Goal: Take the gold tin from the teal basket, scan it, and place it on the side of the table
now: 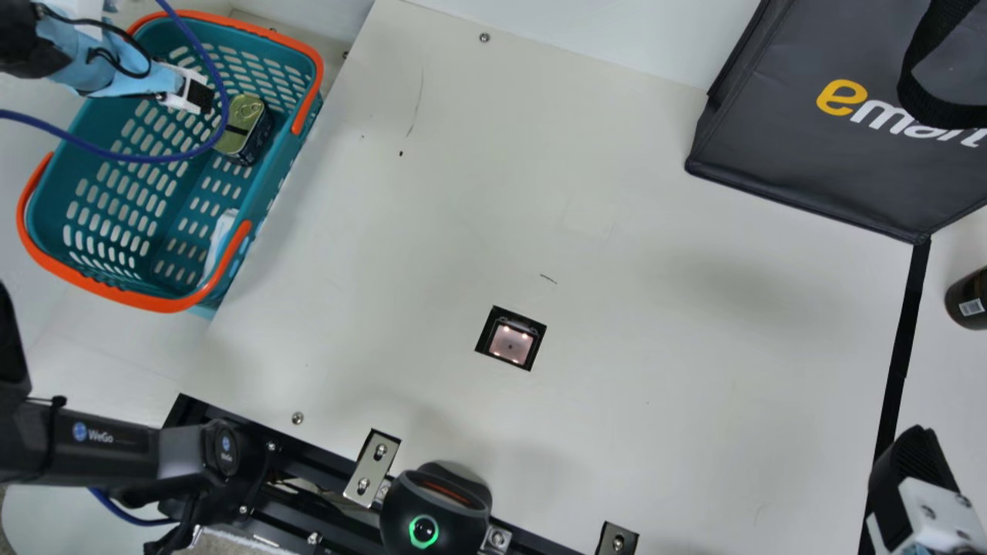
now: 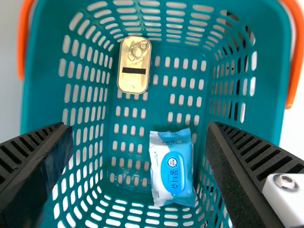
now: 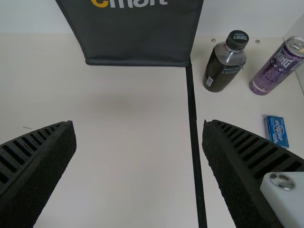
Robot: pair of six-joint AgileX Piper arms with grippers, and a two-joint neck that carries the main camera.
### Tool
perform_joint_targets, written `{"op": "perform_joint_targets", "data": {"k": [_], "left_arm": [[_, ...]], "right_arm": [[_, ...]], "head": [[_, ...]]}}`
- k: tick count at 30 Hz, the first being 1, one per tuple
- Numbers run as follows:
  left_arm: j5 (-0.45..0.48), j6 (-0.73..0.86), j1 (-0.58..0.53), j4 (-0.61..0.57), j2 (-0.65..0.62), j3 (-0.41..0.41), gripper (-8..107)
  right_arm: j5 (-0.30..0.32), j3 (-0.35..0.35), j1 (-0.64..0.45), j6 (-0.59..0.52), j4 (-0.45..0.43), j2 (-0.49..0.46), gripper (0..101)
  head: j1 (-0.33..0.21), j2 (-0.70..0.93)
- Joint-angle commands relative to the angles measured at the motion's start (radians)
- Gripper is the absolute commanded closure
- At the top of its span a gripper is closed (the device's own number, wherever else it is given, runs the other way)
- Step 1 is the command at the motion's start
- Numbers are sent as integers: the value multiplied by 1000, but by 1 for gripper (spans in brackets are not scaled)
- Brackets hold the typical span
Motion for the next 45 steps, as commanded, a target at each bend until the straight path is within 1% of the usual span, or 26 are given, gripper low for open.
{"op": "perform_joint_targets", "data": {"k": [1,7,20,29,34,45], "left_arm": [[-9,6,1,-2,20,4,9],[-51,23,3,1,67,32,9],[-199,63,9,0,129,144,9],[-285,79,15,-12,166,200,9],[-344,134,21,-78,173,221,9],[-557,239,3,-204,208,278,9]], "right_arm": [[0,0,0,0,0,0,6],[0,0,0,0,0,0,6],[-1,0,0,0,0,0,6],[-1,0,0,0,0,0,6],[-1,0,0,0,0,0,6],[-1,0,0,0,0,0,6]], "head": [[-29,2],[-29,2],[-29,2],[-29,2],[-29,2],[-29,2]]}}
